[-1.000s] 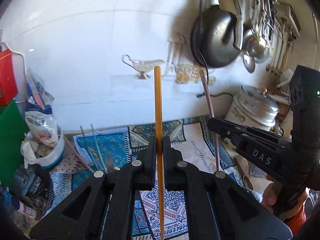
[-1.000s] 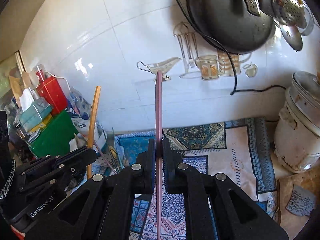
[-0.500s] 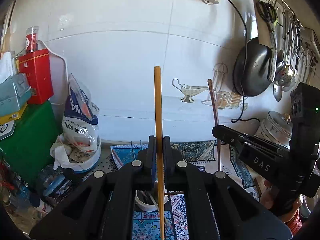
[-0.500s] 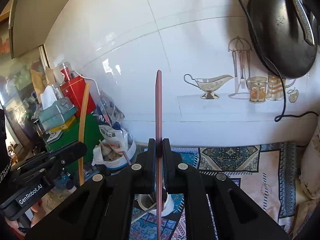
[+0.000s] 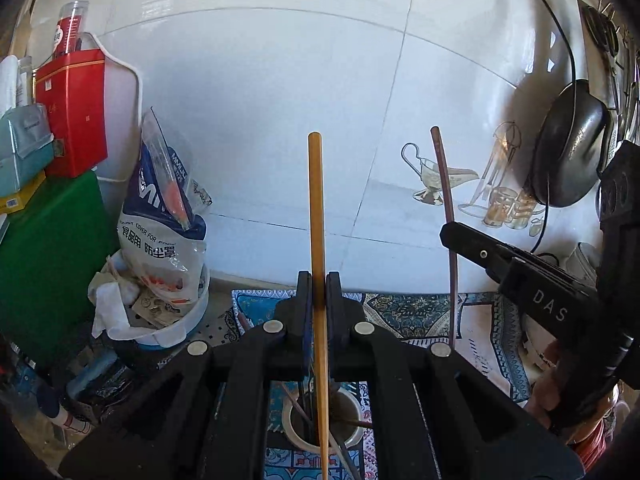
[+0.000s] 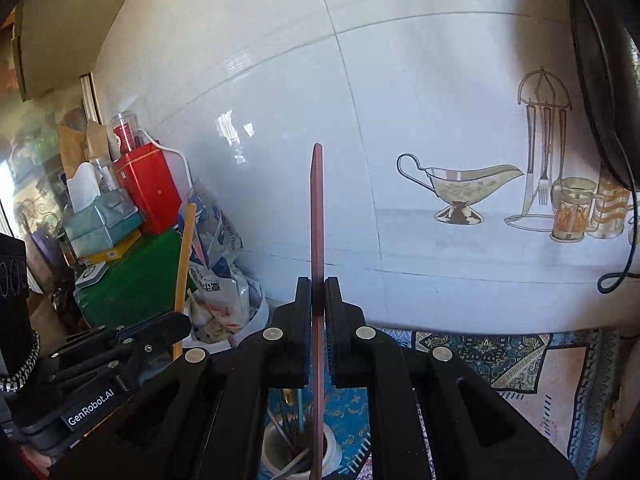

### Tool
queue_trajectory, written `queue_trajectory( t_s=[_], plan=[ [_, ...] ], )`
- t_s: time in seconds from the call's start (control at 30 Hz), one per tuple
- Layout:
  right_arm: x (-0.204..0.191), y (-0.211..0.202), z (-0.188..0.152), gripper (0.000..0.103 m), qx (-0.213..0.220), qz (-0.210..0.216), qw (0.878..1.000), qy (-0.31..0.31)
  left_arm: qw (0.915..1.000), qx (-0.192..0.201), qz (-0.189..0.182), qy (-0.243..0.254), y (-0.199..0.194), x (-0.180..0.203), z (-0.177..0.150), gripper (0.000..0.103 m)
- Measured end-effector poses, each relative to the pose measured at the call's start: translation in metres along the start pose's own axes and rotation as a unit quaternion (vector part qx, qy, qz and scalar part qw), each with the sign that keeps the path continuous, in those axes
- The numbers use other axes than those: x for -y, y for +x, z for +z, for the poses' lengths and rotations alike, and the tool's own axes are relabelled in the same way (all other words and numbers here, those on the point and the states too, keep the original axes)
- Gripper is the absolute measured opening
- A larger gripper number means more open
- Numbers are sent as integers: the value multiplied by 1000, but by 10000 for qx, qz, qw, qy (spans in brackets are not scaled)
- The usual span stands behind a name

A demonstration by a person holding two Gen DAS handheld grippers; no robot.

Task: Organize utensils
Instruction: 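Lower both chopsticks into the white cup and open both tools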

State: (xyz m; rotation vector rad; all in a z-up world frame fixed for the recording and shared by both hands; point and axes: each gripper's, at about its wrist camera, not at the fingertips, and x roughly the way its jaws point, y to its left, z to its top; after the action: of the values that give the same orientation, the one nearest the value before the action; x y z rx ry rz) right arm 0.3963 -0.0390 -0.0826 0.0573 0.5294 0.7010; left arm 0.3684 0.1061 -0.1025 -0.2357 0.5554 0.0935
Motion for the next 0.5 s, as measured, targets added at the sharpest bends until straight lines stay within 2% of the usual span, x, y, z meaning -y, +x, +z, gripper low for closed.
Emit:
queue_trajectory(
  t_s=[0.37, 0.5],
  plan=[
    [4, 61, -26, 6, -547, 566, 9969, 33, 9996, -98, 211, -168, 58, -10, -18, 4],
    [9, 67, -37, 6, -729, 642, 9952, 80, 9991, -95, 252, -334, 71, -18, -28, 4]
  ],
)
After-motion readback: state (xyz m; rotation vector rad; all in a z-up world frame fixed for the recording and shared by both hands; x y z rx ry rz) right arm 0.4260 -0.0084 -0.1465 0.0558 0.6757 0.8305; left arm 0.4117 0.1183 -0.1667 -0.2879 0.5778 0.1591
